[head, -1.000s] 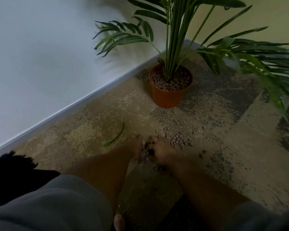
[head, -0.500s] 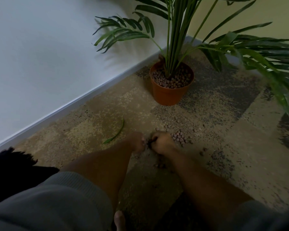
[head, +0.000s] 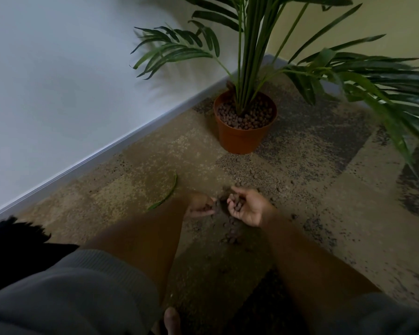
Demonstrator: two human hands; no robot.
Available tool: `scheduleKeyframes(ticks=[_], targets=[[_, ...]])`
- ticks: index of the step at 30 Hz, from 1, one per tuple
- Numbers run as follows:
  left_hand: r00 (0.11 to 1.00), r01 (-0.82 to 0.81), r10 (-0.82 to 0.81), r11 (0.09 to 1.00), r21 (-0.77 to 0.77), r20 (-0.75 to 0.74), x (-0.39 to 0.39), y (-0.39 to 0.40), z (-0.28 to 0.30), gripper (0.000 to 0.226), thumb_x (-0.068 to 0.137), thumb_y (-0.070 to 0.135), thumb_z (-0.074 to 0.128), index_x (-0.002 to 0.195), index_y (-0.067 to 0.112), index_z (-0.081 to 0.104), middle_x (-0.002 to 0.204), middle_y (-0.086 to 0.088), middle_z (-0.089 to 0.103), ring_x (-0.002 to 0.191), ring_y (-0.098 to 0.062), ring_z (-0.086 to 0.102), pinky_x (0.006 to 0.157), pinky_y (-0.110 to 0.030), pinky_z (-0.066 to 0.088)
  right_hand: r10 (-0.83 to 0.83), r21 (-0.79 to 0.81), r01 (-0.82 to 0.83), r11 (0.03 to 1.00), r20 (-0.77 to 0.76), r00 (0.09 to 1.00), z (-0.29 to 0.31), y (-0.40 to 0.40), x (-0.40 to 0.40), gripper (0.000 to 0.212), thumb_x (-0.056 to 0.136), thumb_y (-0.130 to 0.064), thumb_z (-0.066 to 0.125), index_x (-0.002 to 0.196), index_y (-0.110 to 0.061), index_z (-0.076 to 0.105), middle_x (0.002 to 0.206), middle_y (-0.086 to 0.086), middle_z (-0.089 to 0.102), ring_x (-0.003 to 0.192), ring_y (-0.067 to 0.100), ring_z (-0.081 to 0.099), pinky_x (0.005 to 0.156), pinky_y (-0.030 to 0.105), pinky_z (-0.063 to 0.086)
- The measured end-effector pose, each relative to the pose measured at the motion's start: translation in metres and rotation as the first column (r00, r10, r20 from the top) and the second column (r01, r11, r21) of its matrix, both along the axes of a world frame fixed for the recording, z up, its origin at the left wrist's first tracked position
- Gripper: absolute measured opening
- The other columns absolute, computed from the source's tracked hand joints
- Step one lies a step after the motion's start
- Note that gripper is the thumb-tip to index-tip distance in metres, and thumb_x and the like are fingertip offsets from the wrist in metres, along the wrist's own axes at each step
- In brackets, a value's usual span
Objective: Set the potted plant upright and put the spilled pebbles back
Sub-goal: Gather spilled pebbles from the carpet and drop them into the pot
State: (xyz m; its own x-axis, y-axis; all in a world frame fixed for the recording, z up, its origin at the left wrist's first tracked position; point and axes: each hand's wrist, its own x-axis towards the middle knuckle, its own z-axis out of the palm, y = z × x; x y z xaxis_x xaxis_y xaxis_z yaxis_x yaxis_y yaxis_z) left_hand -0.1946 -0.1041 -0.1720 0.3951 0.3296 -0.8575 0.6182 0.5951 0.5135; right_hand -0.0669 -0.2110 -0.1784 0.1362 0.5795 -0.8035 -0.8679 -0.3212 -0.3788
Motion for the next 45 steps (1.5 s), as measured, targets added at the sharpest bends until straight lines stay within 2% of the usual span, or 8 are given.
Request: scheduleKeyframes(ticks=[4,12,19,25,30,35,40,45], targets=[[0.971,-0.169,0.194,0.971,-0.171,0.141,-0.001,0.002,0.006,0.025,0.091,0.001,0.058,0.117,0.002,0.06,0.108,-0.008,0.058,0.088,-0.011,0.058,0.068,-0.019,0.058,-0.034,0.049,0.035,0.998,-0.022,0.999,0.001,0.001,-0.001,0.012,0.098,-0.002,0.048,0.09,-0.004,0.056,0.078,0.01,0.054,0.069,0.015,0.057,0.04,0.014,0.05],[0.875,-0.298,0.412,0.872,-0.388,0.255,0.001,0.006,0.013,0.021,0.089,0.015,0.037,0.08,0.014,0.056,0.071,-0.001,0.048,0.06,-0.009,0.043,0.057,-0.017,0.037,-0.098,0.016,0.098,0.995,-0.048,0.994,0.007,-0.002,0.005,0.022,0.095,-0.013,0.039,0.083,-0.006,0.057,0.084,0.01,0.065,0.084,0.024,0.065,0.08,0.039,0.052],[0.721,-0.495,0.647,0.731,-0.469,0.248,0.021,0.01,0.009,0.038,0.104,0.026,0.035,0.074,0.013,0.055,0.058,0.0,0.05,0.047,-0.005,0.048,0.038,-0.013,0.044,-0.261,0.042,0.267,0.963,-0.103,0.96,0.02,0.01,0.01,0.027,0.1,-0.011,0.035,0.085,0.001,0.054,0.092,0.018,0.059,0.084,0.028,0.061,0.056,0.023,0.058],[0.511,-0.621,0.791,0.61,-0.492,0.336,0.061,0.034,0.044,0.036,0.104,0.018,0.034,0.089,0.001,0.062,0.085,-0.012,0.064,0.091,-0.019,0.066,0.053,-0.023,0.056,-0.277,0.217,0.284,0.934,-0.064,0.959,0.061,0.036,0.028,0.026,0.099,-0.012,0.035,0.091,0.001,0.056,0.1,0.02,0.064,0.102,0.031,0.064,0.089,0.038,0.057],[0.473,-0.565,0.736,0.676,-0.473,0.484,0.098,0.051,0.086,0.042,0.105,0.022,0.027,0.131,-0.002,0.05,0.134,-0.017,0.055,0.124,-0.024,0.055,0.087,-0.03,0.054,-0.432,0.314,0.415,0.854,-0.017,0.902,0.105,0.062,0.05,0.025,0.098,-0.012,0.03,0.093,-0.002,0.053,0.106,0.019,0.057,0.099,0.025,0.058,0.104,0.04,0.047],[0.456,-0.525,0.675,0.73,-0.438,0.58,0.124,0.059,0.113,0.03,0.104,0.022,0.028,0.101,0.003,0.051,0.093,-0.014,0.046,0.072,-0.019,0.042,0.085,-0.03,0.047,-0.539,0.384,0.503,0.775,-0.016,0.842,0.135,0.086,0.068,0.039,0.1,-0.014,0.026,0.123,0.005,0.051,0.126,0.019,0.052,0.118,0.026,0.052,0.112,0.041,0.038],[0.42,-0.409,0.658,0.752,-0.516,0.625,0.126,0.06,0.124,0.058,0.104,0.029,0.025,0.148,-0.008,0.022,0.152,-0.023,0.031,0.142,-0.032,0.03,0.12,-0.046,0.02,-0.5,0.439,0.463,0.77,-0.037,0.865,0.144,0.091,0.079,0.051,0.103,-0.018,0.019,0.146,0.005,0.032,0.15,0.022,0.038,0.14,0.033,0.036,0.119,0.045,0.025],[0.417,-0.472,0.656,0.748,-0.468,0.629,0.117,0.057,0.12,0.056,0.105,0.029,0.024,0.149,-0.006,0.022,0.158,-0.024,0.017,0.148,-0.034,0.016,0.12,-0.043,0.019,-0.523,0.422,0.5,0.756,-0.069,0.849,0.139,0.085,0.082,0.052,0.104,-0.021,0.021,0.152,0.0,0.02,0.157,0.019,0.026,0.146,0.032,0.026,0.121,0.044,0.022]])
